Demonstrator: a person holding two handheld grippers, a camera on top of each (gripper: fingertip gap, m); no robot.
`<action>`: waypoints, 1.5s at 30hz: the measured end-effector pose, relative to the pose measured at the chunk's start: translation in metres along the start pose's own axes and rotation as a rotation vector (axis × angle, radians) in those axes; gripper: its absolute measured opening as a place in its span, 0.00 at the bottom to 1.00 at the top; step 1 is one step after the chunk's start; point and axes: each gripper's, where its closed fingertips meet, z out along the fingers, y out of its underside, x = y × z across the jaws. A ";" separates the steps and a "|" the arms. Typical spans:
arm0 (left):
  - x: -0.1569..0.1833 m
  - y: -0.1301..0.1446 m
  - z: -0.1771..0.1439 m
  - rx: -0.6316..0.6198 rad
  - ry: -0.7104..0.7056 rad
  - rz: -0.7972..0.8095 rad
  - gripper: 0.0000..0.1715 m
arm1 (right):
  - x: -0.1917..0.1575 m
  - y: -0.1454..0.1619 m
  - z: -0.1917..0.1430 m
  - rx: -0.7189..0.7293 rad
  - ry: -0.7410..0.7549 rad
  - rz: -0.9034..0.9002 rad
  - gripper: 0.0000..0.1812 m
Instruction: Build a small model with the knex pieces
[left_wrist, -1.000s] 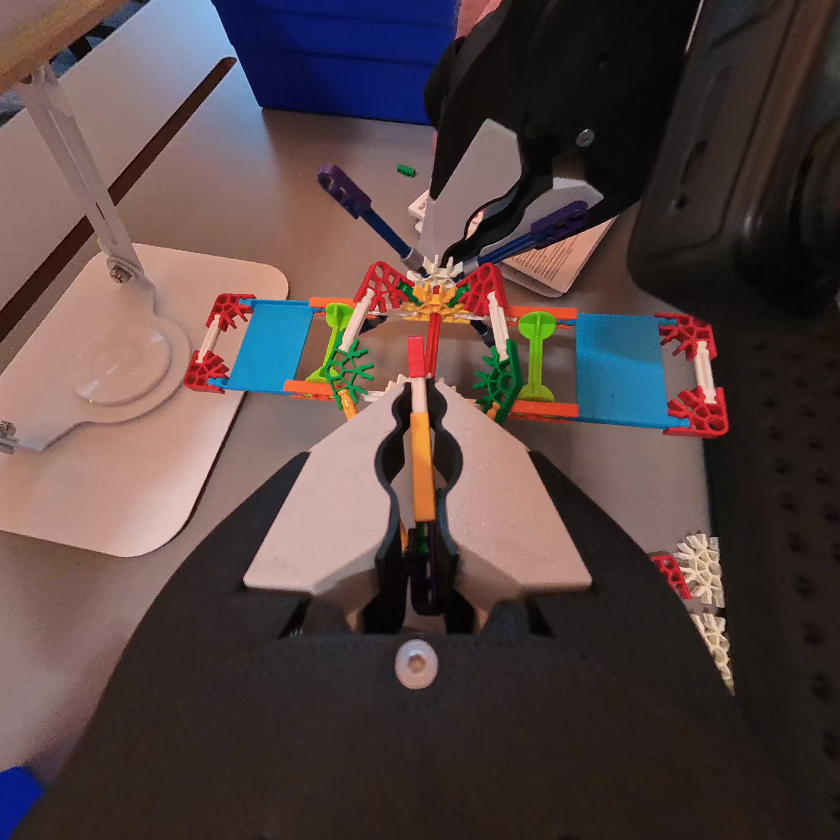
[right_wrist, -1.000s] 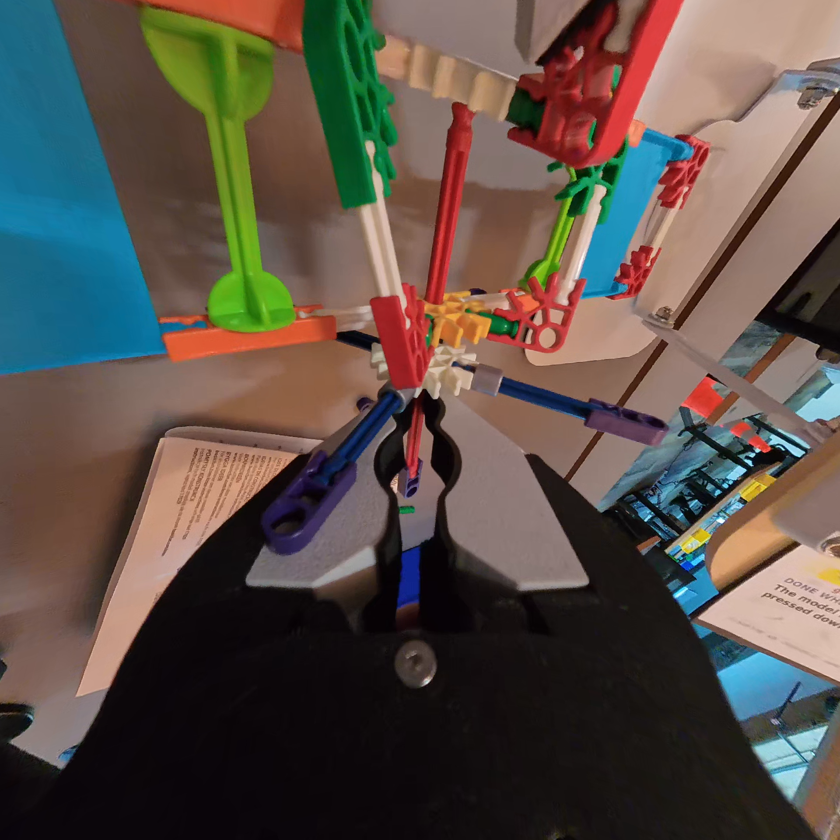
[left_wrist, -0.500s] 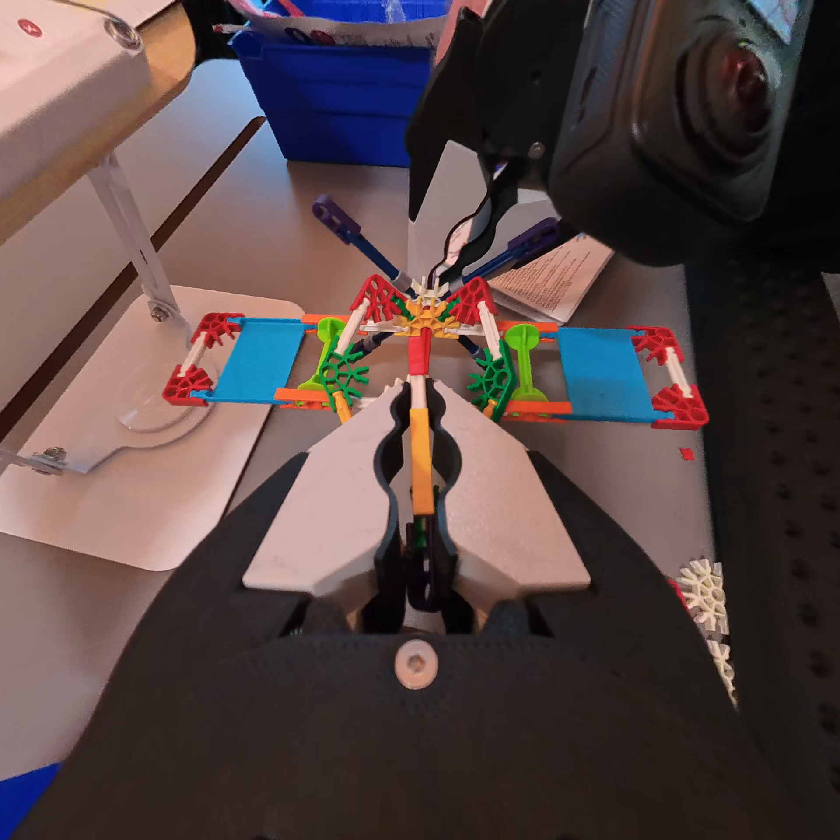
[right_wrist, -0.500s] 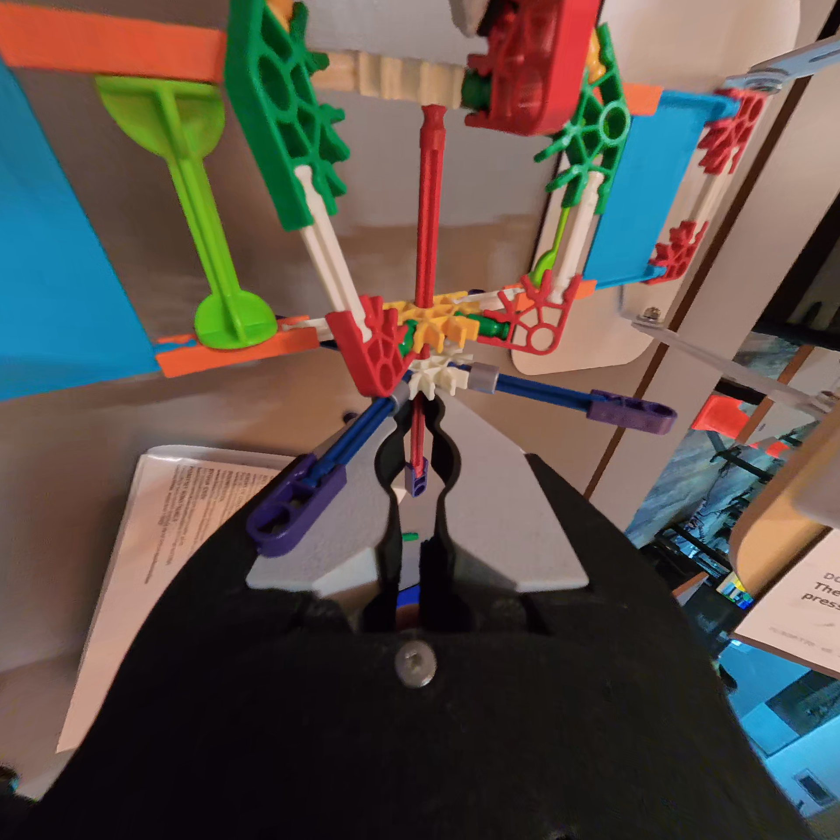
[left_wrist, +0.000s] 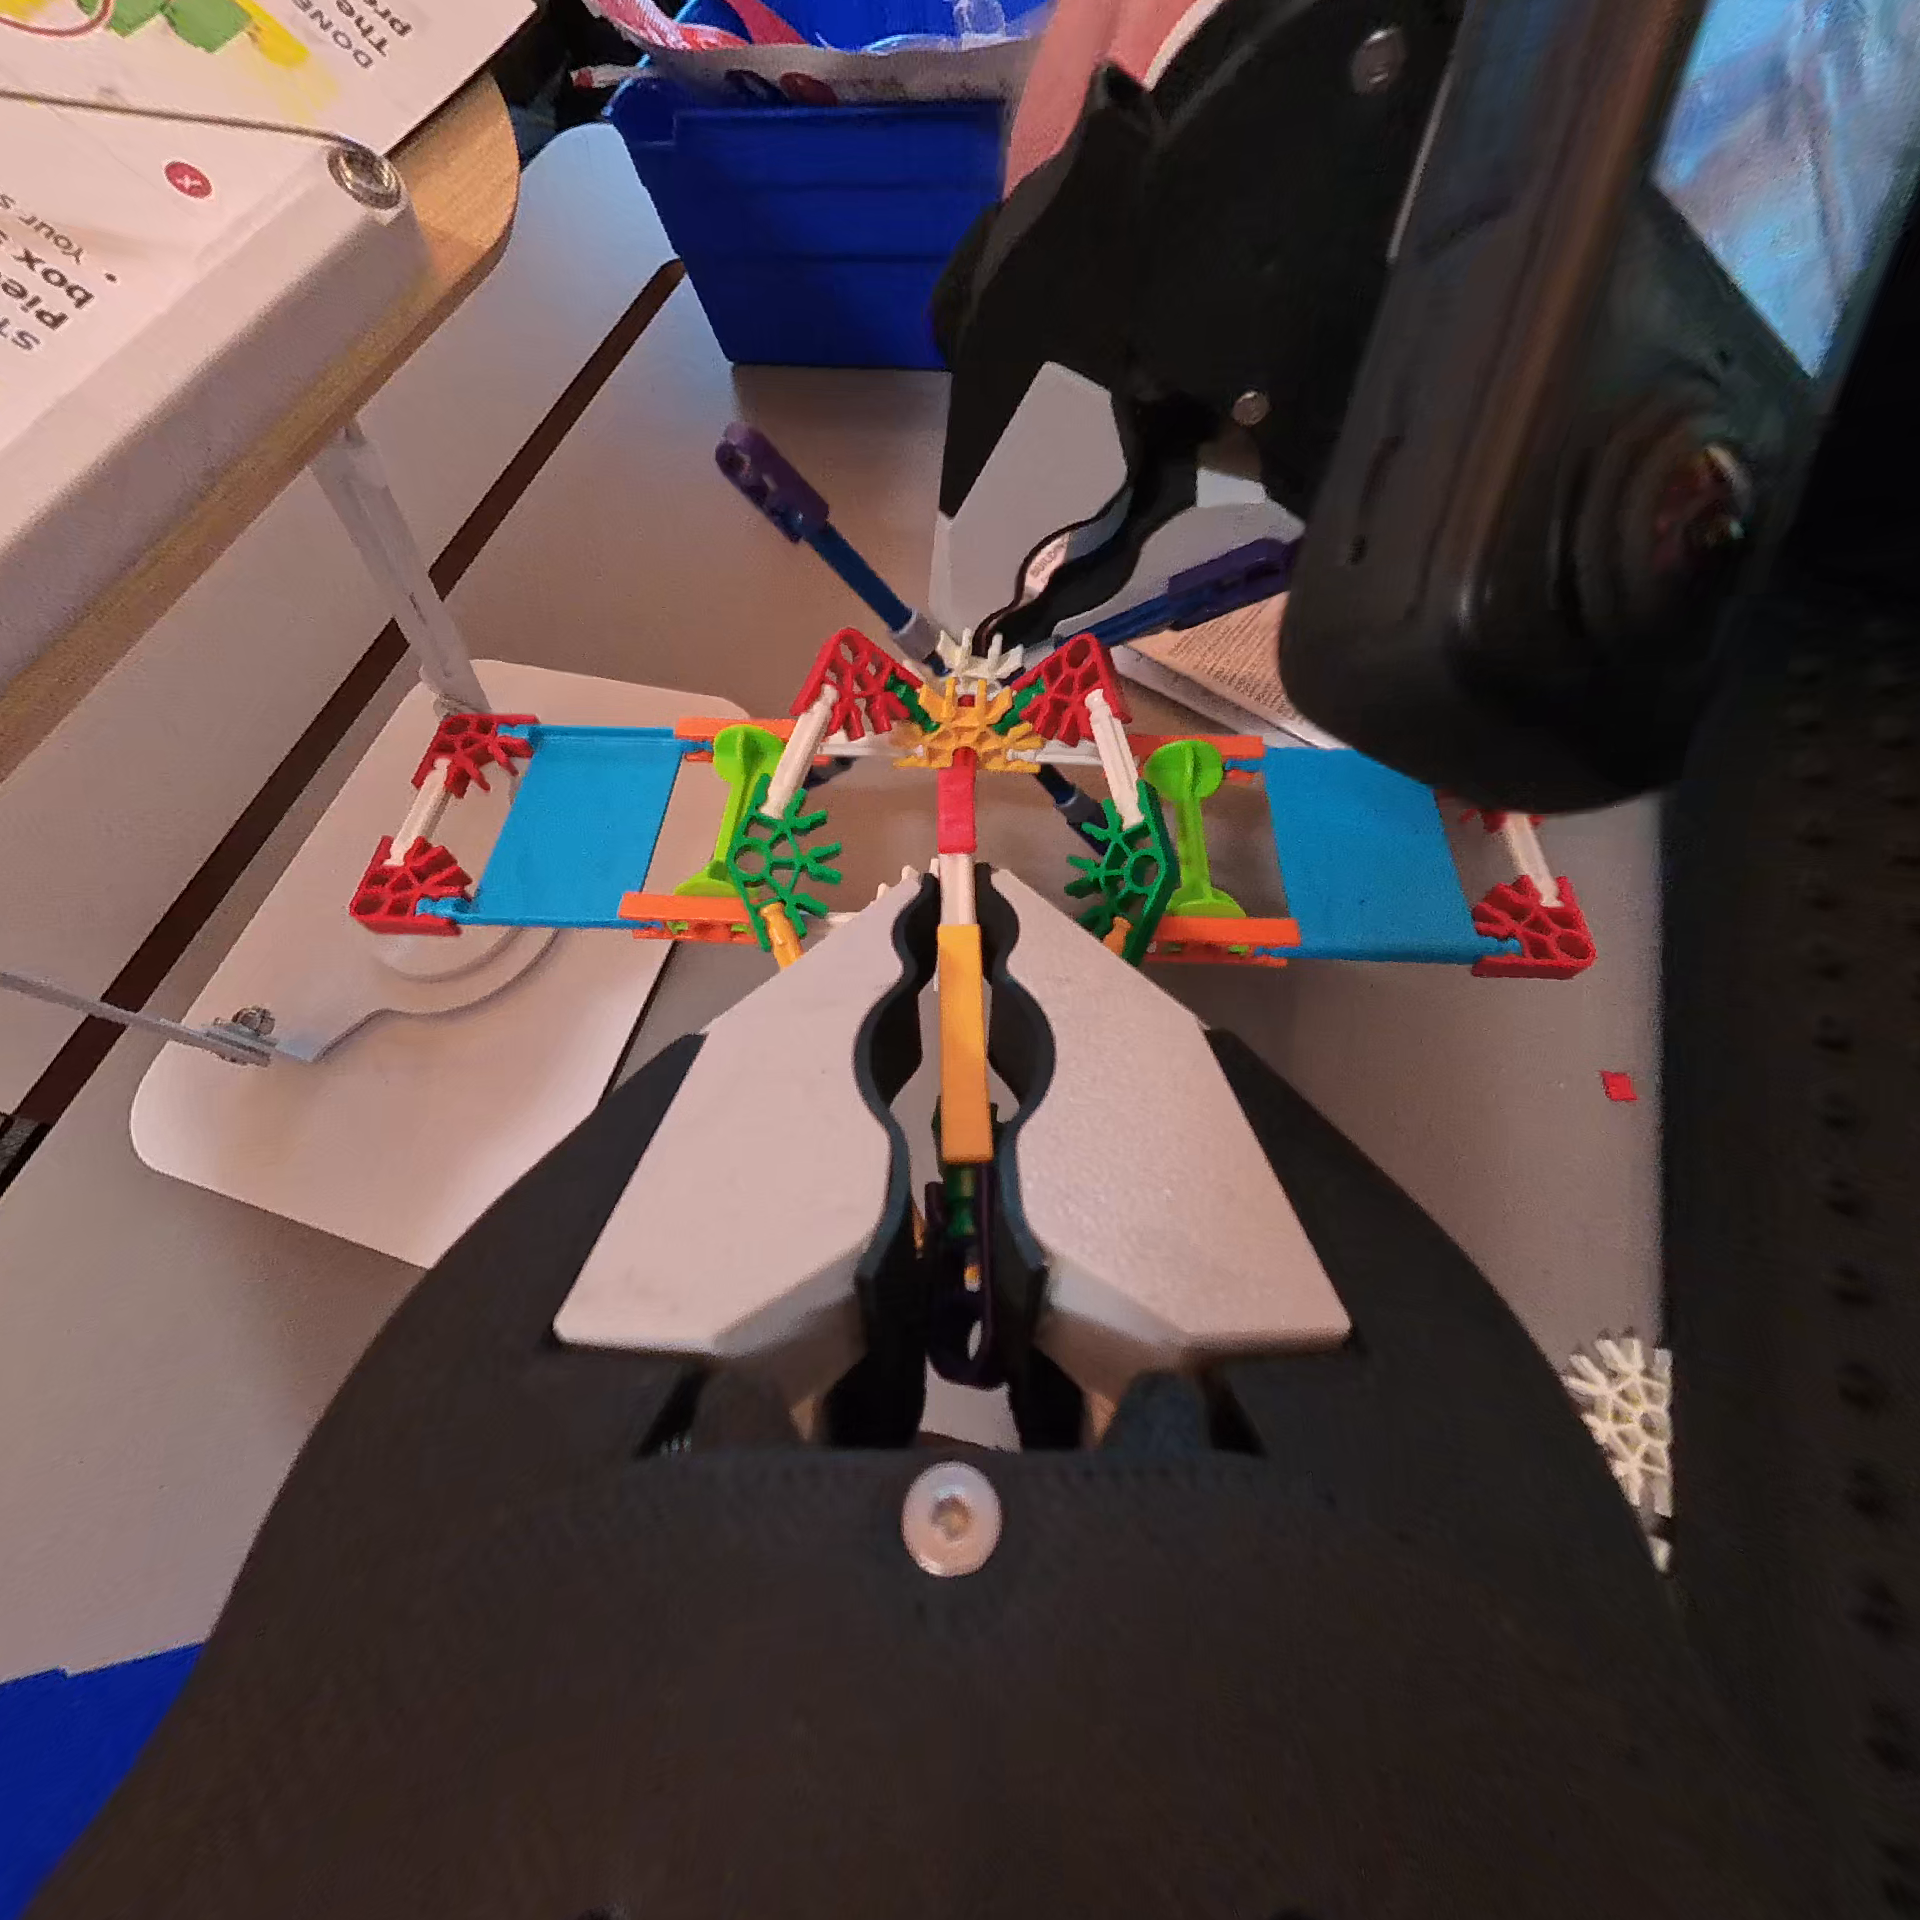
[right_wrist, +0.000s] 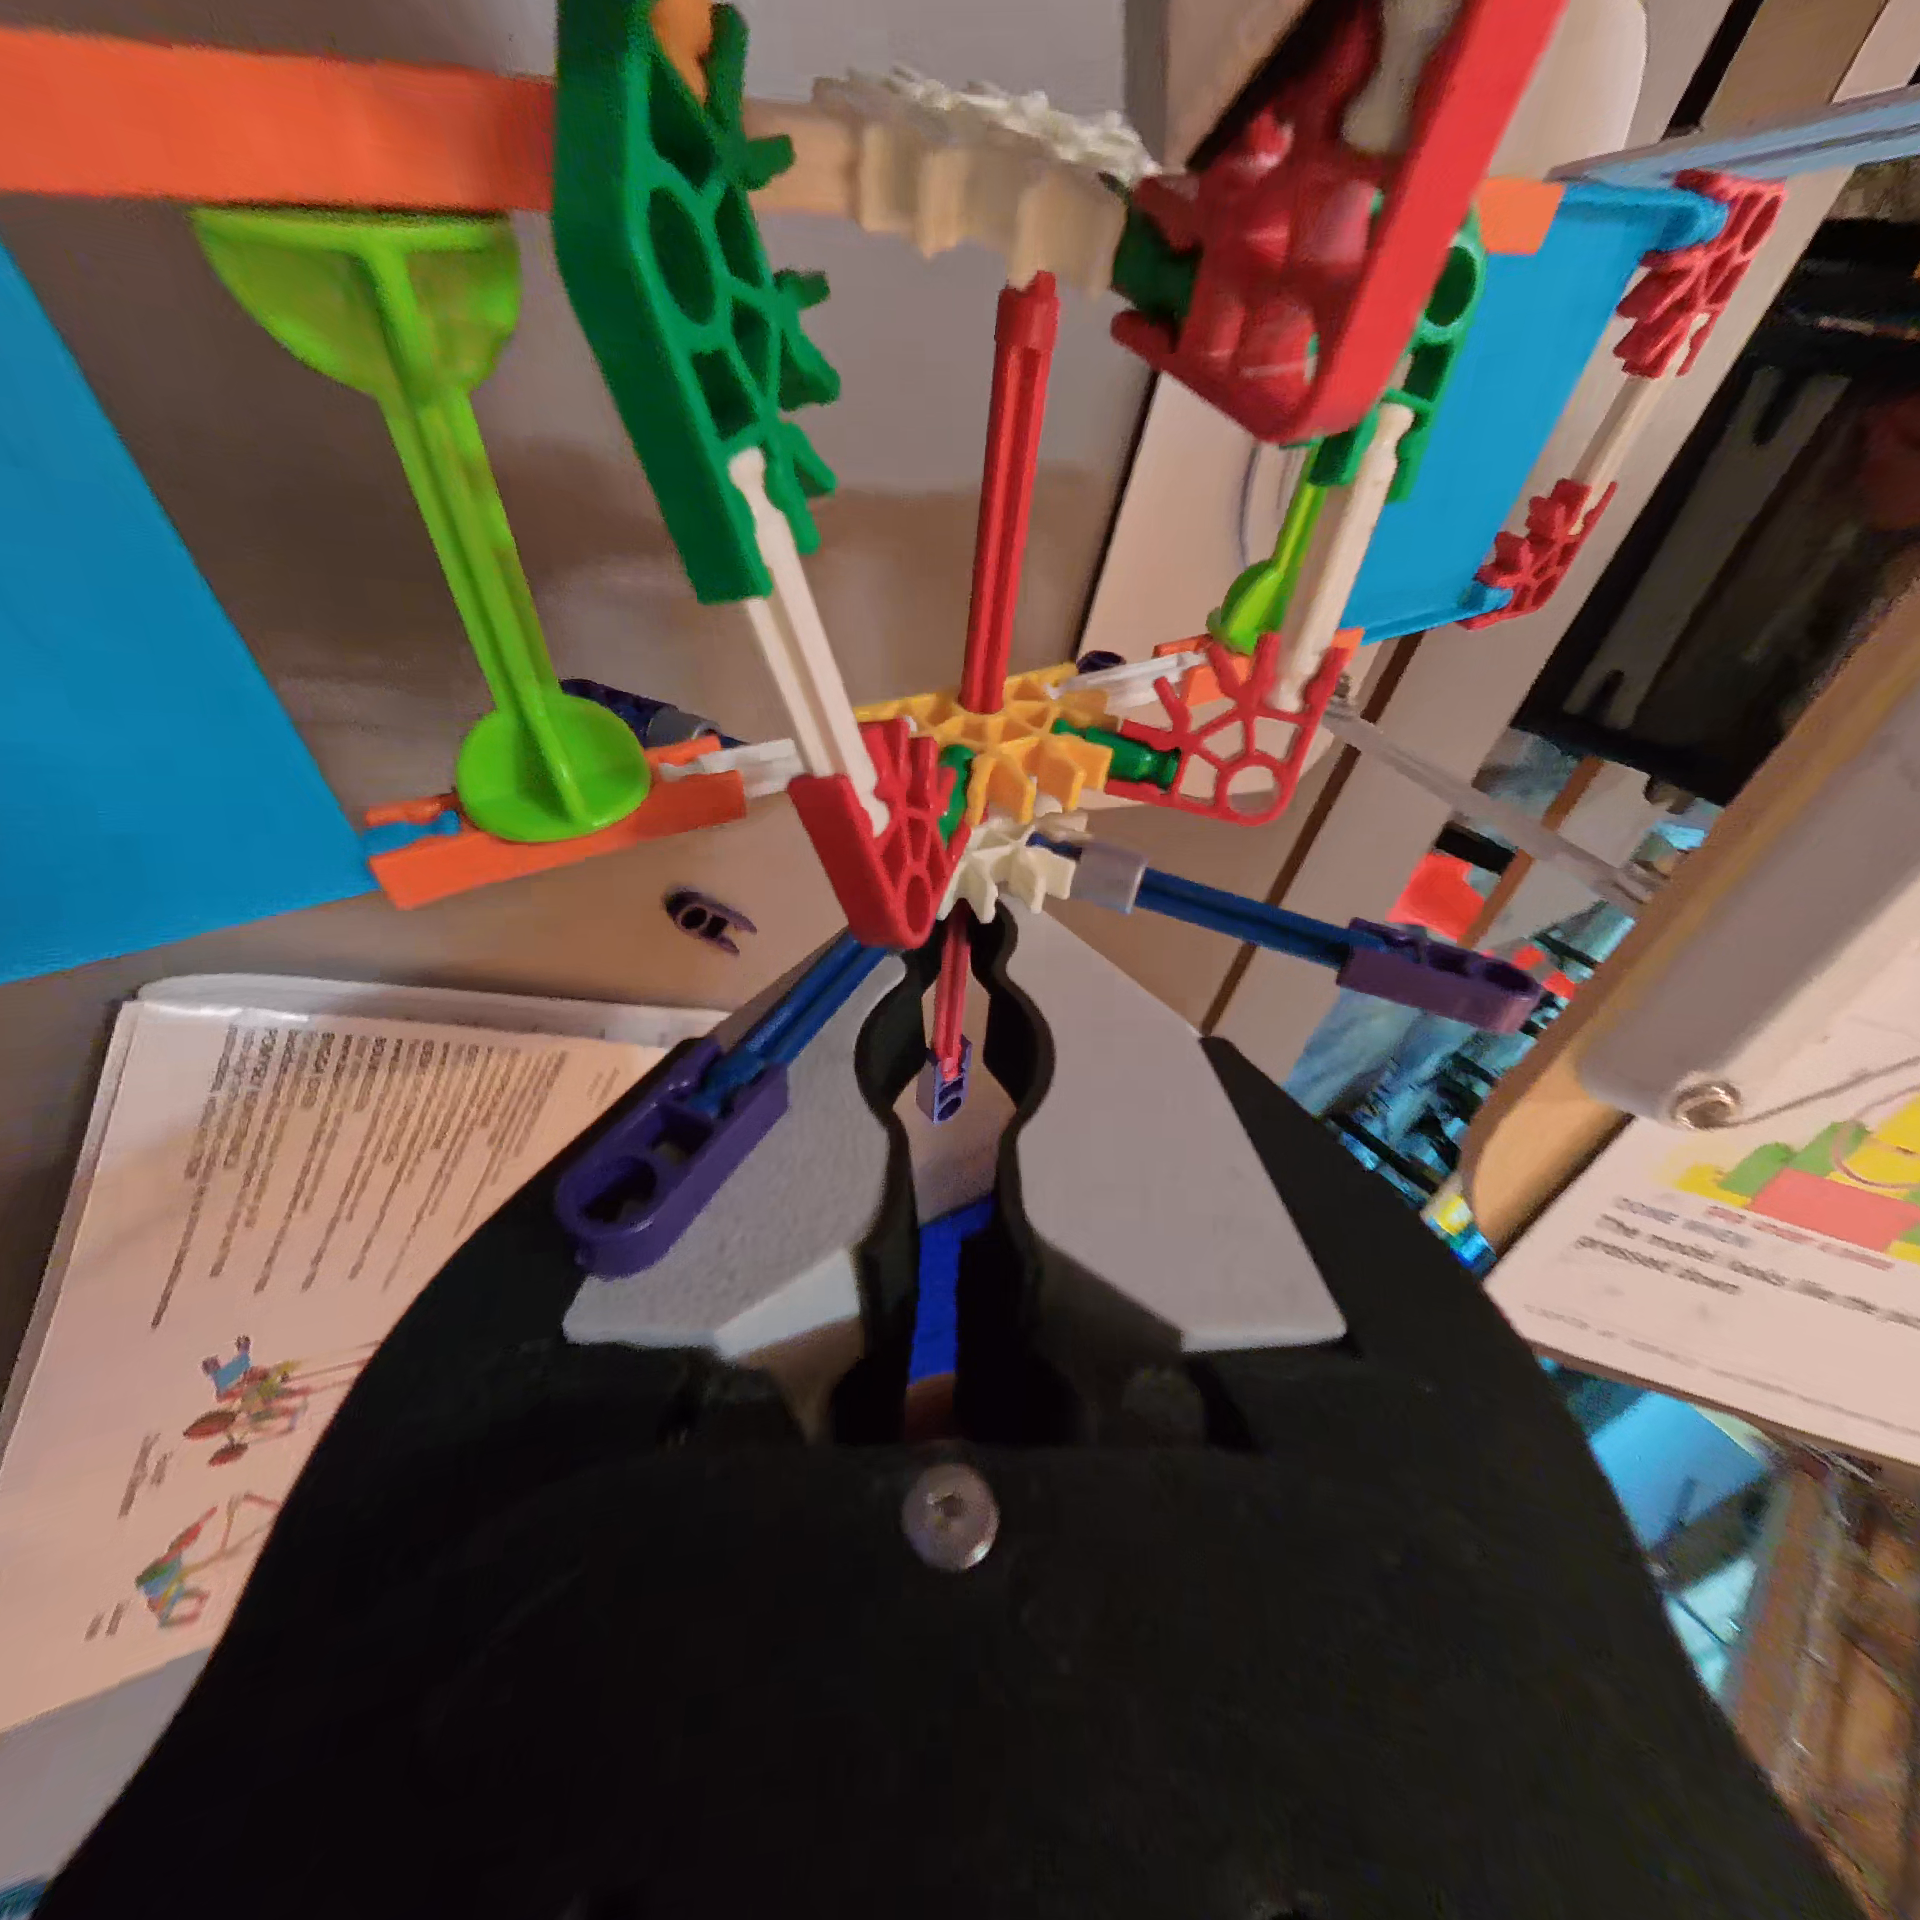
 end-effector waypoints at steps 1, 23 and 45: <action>0.000 -0.001 -0.001 0.002 0.001 -0.001 0.02 | 0.001 0.001 -0.002 -0.019 0.015 -0.010 0.01; 0.001 -0.012 -0.007 0.067 0.040 -0.066 0.02 | 0.012 -0.022 0.007 0.228 0.062 -0.015 0.00; -0.002 0.010 -0.008 0.034 0.062 -0.014 0.02 | 0.010 -0.020 -0.017 0.503 -0.132 0.260 0.17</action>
